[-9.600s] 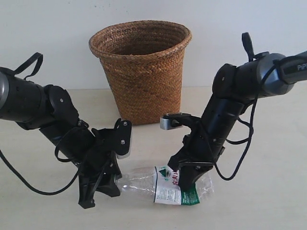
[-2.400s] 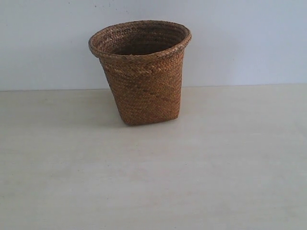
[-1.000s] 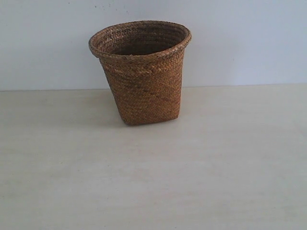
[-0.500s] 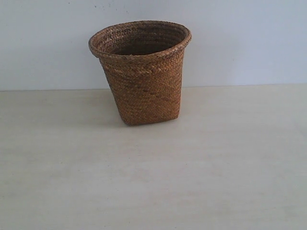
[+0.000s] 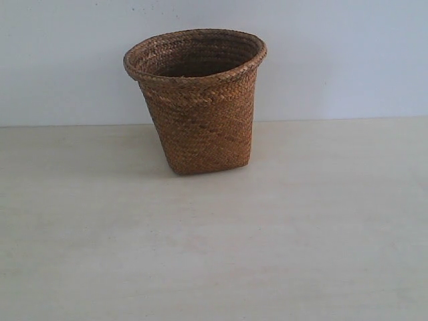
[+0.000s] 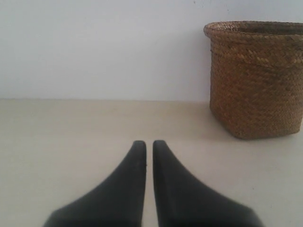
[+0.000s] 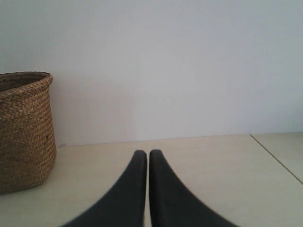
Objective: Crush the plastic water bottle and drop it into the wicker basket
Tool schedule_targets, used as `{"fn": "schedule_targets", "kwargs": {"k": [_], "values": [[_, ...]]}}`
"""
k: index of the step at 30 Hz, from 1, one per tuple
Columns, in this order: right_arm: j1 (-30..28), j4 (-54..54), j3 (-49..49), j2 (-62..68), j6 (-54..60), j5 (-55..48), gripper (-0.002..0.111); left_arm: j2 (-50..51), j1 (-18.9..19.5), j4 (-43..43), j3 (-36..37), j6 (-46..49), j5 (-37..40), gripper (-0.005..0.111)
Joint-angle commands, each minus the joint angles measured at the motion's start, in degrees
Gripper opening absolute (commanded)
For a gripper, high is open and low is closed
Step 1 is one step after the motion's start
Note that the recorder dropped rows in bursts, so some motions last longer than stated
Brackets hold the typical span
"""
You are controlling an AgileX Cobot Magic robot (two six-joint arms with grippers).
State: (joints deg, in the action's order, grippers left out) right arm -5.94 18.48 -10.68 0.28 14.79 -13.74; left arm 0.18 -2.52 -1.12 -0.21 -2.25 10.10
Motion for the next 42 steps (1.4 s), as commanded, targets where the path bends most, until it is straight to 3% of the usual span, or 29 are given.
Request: {"fn": "schedule_targets", "kwargs": {"k": [1,7,36,42], "values": [[-0.1,0.1,0.3,-0.3,0.1,0.2,0.000,-0.2,0.2,-1.0,0.2,0.5,2.1,0.004],[-0.1,0.1,0.3,-0.3,0.1,0.2,0.000,-0.2,0.2,-0.3,0.2,0.5,6.1,0.004],[-0.1,0.3,0.3,-0.3,0.0,0.6,0.000,-0.2,0.2,0.1,0.2,0.5,5.8,0.004],[-0.1,-8.6,0.3,-0.3,-9.1,-1.8,0.000,-0.2,0.2,0.1,0.2,0.5,5.8,0.004]]}}
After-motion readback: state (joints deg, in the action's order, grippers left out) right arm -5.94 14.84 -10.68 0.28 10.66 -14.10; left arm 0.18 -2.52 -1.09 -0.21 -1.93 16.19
